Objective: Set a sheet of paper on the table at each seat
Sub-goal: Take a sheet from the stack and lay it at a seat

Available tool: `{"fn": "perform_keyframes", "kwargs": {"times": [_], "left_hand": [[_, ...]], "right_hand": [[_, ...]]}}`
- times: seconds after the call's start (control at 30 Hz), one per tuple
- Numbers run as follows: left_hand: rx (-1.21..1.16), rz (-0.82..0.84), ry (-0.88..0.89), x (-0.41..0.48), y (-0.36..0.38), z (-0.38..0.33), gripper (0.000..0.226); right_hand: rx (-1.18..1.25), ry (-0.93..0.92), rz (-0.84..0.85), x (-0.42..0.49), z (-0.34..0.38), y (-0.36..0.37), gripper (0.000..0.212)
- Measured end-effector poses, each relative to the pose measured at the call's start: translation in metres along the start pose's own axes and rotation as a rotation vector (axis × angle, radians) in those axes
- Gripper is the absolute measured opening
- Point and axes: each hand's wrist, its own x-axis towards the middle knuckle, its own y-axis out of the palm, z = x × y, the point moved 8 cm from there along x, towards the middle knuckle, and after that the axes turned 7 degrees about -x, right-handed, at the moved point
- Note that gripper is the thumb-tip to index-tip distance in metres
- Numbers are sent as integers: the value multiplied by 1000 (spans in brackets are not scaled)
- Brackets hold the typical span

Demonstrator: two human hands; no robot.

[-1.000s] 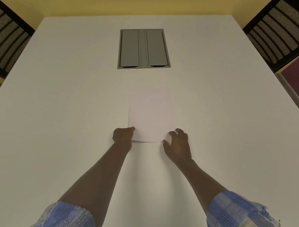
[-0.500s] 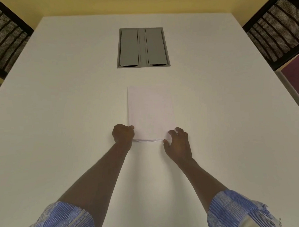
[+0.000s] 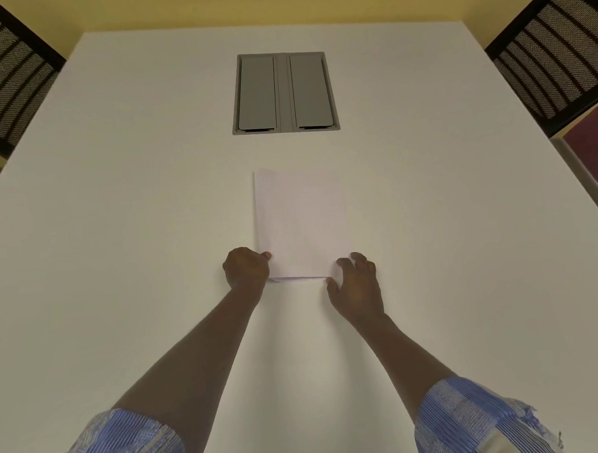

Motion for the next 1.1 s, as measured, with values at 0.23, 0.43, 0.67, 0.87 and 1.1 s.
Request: {"fn": "perform_keyframes", "kwargs": {"times": [0.23, 0.43, 0.67, 0.87, 1.1], "left_hand": [[35, -104, 98, -12, -3, -3, 14], [-4, -141, 121, -24, -10, -8, 13], [-260, -113, 63, -51, -30, -24, 8], [-474, -50, -21, -117, -61, -18, 6], [-639, 127, -89, -217, -75, 15, 7]], "right_hand": [[-28, 4, 11, 2, 2, -6, 50], [115, 20, 72, 2, 2, -18, 65], [504, 345, -142, -30, -13, -70, 71], [1225, 868, 37, -118, -3, -59, 91], [1664, 714, 113, -196, 45, -92, 66]]}}
